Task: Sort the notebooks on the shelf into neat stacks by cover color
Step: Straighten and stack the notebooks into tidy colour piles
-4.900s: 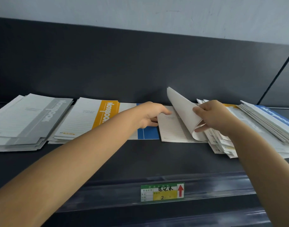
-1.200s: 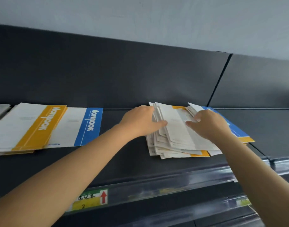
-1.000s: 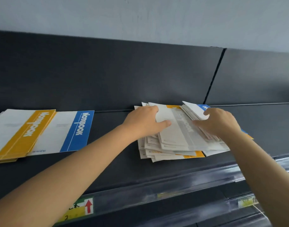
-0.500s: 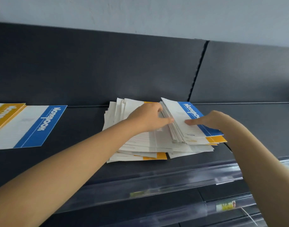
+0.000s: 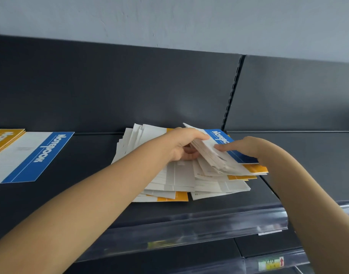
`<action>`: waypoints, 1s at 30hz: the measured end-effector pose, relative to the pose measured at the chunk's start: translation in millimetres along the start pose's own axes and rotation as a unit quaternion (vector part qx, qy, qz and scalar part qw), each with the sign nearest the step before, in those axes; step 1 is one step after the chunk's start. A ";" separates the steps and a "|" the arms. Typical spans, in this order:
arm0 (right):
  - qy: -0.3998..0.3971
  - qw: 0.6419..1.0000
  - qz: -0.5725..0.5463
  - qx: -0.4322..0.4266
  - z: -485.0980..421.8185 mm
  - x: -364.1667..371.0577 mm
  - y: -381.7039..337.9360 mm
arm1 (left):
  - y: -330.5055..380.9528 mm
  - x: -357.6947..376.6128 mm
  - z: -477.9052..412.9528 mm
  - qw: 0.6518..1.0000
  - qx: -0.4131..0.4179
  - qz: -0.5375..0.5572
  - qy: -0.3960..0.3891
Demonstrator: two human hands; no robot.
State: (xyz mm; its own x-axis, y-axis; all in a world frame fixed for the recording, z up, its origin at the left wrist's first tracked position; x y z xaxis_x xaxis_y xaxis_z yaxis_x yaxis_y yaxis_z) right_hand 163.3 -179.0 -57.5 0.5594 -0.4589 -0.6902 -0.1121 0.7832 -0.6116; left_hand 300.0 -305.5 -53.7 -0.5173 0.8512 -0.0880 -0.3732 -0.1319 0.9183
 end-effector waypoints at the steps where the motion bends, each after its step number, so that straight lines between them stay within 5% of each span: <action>1: -0.005 1.000 -0.010 0.000 1.8 -2.5 -0.1 | 1.0 3.8 0.0 1.000 -0.005 0.006 -0.007; 5: 0.006 0.999 -0.042 -0.011 15.4 -6.7 -3.3 | 1.4 19.9 3.6 0.999 -0.004 -0.005 -0.037; 15: 0.101 0.986 -0.101 -0.088 64.4 -12.9 -50.3 | 26.9 -34.6 40.5 0.989 0.146 0.025 0.028; 23: 0.293 0.907 0.227 -0.199 89.1 42.1 -82.2 | -15.2 -118.7 56.5 0.991 0.094 -0.067 0.060; 26: 0.198 0.935 0.208 -0.207 86.7 63.6 -91.5 | -30.5 -133.5 52.8 0.993 0.080 -0.065 0.062; 28: 0.086 0.973 0.145 -0.160 82.7 82.8 -91.6 | -34.3 -141.0 46.9 0.981 0.106 -0.127 0.097; 30: 0.053 0.980 0.130 -0.138 73.7 100.8 -88.2 | -34.4 -146.4 44.1 0.953 0.145 -0.217 0.152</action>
State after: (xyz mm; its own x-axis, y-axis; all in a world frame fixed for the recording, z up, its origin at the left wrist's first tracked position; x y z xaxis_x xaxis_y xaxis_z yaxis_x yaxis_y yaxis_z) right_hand 290.1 -263.4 -44.6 0.3951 -0.3110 -0.8644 -0.4662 0.7428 -0.4804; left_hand 422.6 -403.2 -55.4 -0.5779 0.6013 -0.5517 -0.3972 0.3833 0.8338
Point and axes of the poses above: each hand's wrist, its own z-axis away from the middle knuckle, its own x-axis out of the palm, y = z × x, the point moved 2 cm from there along -z, towards the middle knuckle, and after that the axes turned 11 degrees about -z, right-handed, at the moved point
